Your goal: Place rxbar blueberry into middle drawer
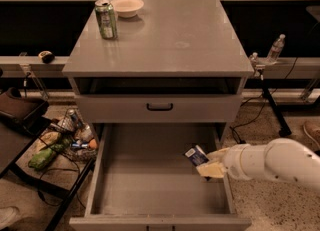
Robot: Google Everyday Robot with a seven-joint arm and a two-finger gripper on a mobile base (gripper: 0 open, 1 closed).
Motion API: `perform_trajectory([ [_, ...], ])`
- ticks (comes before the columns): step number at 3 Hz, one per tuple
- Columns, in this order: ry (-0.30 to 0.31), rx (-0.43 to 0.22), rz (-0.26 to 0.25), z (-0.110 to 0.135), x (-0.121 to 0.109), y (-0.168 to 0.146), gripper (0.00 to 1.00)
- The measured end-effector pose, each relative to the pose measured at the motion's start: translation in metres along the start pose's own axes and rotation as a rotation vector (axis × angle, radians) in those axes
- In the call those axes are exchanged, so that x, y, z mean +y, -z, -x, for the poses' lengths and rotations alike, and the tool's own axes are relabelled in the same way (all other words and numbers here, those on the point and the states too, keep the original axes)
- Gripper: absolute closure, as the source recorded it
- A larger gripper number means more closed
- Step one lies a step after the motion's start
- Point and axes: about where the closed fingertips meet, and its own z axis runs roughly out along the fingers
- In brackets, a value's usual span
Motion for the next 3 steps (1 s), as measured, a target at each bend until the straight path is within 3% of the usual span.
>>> perform_trajectory([
  [1,0.107,0.075,0.061,0.001,0.051,-0.077,1.0],
  [3,0.057,0.201,0.073,-0.002,0.067,-0.157,1.0],
])
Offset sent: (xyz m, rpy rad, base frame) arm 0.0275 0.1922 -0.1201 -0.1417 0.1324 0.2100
